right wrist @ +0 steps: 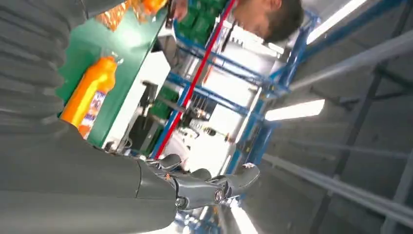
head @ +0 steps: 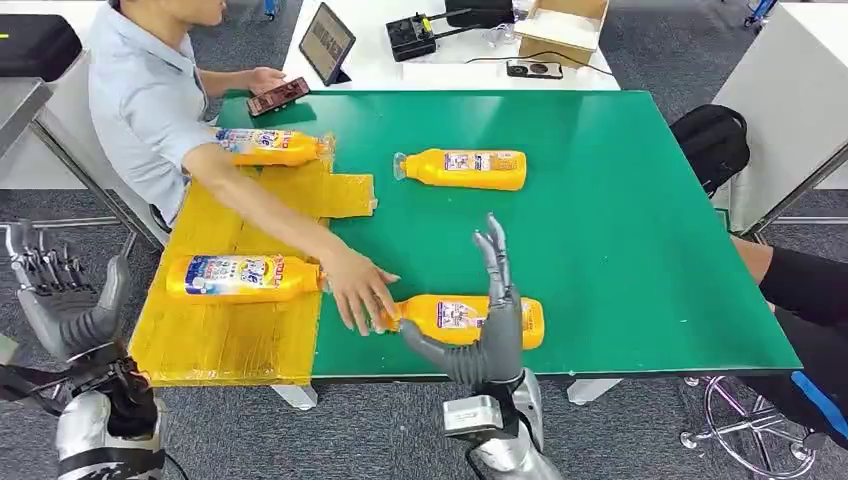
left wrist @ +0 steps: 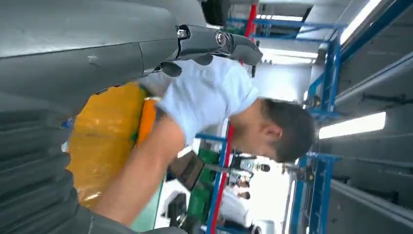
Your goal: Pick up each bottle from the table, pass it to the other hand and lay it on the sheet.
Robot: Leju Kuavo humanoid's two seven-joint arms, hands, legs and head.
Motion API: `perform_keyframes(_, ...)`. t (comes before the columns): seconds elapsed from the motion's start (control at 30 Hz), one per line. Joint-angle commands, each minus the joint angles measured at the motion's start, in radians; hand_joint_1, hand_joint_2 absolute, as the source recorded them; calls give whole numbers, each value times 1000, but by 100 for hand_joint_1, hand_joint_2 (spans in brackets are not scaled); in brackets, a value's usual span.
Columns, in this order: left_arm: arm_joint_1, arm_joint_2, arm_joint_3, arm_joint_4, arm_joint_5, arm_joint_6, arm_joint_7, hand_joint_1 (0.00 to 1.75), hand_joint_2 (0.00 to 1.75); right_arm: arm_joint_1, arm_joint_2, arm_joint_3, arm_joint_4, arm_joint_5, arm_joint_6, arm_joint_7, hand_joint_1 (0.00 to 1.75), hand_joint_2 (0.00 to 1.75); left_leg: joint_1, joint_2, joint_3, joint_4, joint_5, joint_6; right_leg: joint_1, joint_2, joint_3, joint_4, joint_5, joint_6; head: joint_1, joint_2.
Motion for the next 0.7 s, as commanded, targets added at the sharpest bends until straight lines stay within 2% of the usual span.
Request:
perform_keyframes(0.03,29,-14,-20,43,7,7,5,0,175,-55,-30,10,85,-41,2,-33,0,175,0,1,6,-2,-1,2,0,-1,5,-2,-1,-3,0,0)
perform_keyframes(0.27,19,-46,-59,38,-32,60,7,0,175,-61,-25,32,114,-46,-4,-33,0,175,0,-1,2,-1,0,1,0,-2,3,-1,-1,-2,0,0)
perform_keyframes(0.47,21,-39,-67,34,-35,66,8,0,175,-66,-27,37,123,-55,0,-33,0,175,0,0,2,-1,0,1,0,-1,3,-1,0,-1,0,0)
perform_keyframes(0.6,18,-50,-114,43,-14,63,20,0,175,-52,-27,27,115,-68,-1,-33,0,175,0,-1,4,-2,-1,2,0,-2,5,-1,-1,-2,0,0)
perform_keyframes(0.7,55,-69,-255,35,-34,70,11,0,175,13,-63,-25,36,-81,9,-33,0,175,0,-3,4,-1,0,2,1,-4,5,-2,-1,-2,0,0)
